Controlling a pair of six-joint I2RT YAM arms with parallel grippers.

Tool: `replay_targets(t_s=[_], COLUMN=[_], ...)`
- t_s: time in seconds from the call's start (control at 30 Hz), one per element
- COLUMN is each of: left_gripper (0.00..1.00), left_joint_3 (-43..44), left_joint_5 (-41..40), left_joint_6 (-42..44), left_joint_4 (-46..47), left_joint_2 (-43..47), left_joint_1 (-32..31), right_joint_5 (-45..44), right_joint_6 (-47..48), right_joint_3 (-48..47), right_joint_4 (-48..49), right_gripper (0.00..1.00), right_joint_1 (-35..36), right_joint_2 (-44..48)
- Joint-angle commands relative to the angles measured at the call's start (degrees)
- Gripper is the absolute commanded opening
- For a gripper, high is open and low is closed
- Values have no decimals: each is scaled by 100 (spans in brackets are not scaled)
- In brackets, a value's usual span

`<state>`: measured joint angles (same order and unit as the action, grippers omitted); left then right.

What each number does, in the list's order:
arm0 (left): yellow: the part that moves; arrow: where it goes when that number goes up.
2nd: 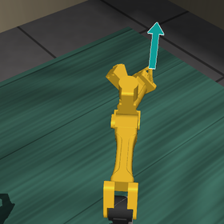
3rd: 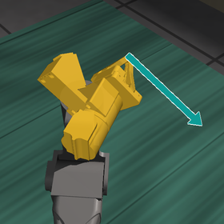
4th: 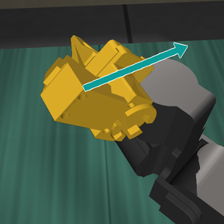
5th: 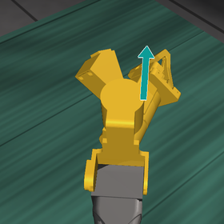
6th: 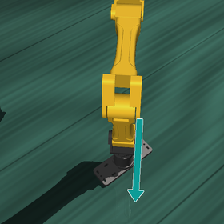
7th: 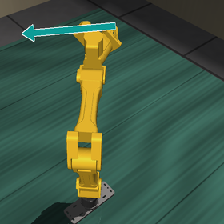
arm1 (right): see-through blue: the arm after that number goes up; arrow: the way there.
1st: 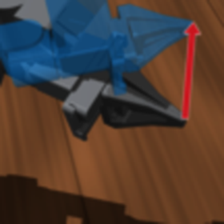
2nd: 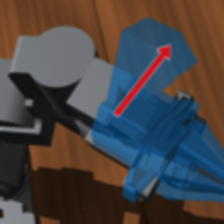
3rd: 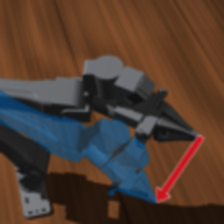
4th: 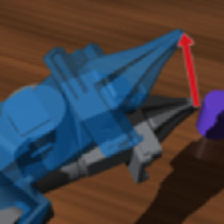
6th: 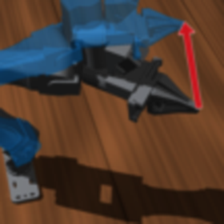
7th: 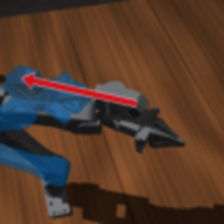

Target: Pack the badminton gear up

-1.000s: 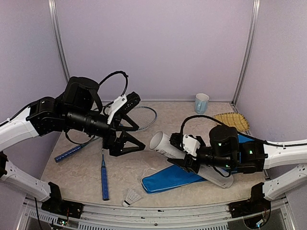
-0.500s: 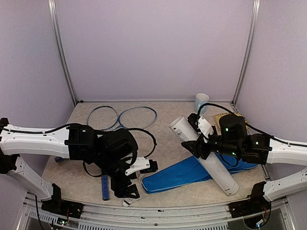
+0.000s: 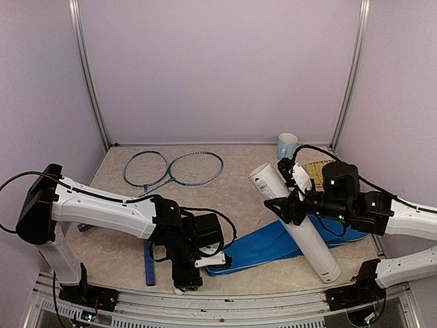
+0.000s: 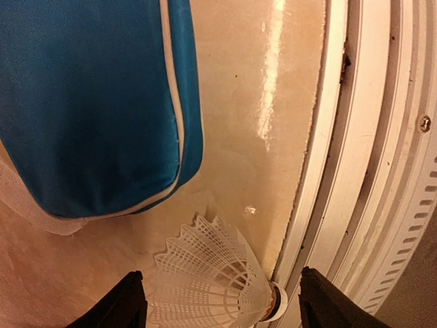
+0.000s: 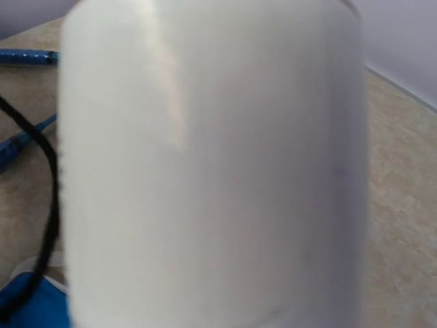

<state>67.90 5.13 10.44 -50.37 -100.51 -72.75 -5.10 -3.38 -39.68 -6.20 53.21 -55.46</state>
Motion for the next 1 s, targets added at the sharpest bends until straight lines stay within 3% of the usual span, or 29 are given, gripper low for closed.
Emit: replay_targets(t_s=[0.0,0.4,0.7,0.97], left_gripper=[65,0,0,0], left_joint_3=[-65,-128,374,291], left_joint_5=[99,305,-412,-639], left_joint_6=[221,101,-51,-710], left_joint_4=[-95,-25,796,3299], left_joint_2=[-127,735,2174,3312], left_joint_1=[5,-24,850,1629], right_joint_5=[93,93,637,1338], right_joint_6=[-211,-162,-104,37], right_joint_3=[86,26,35,-48], right_joint_4=[61,79,225,456], right_gripper=[29,29,28,28], right_joint_1=[-51,-59,-65,-36], right_joint_2=[183,106,133,-92])
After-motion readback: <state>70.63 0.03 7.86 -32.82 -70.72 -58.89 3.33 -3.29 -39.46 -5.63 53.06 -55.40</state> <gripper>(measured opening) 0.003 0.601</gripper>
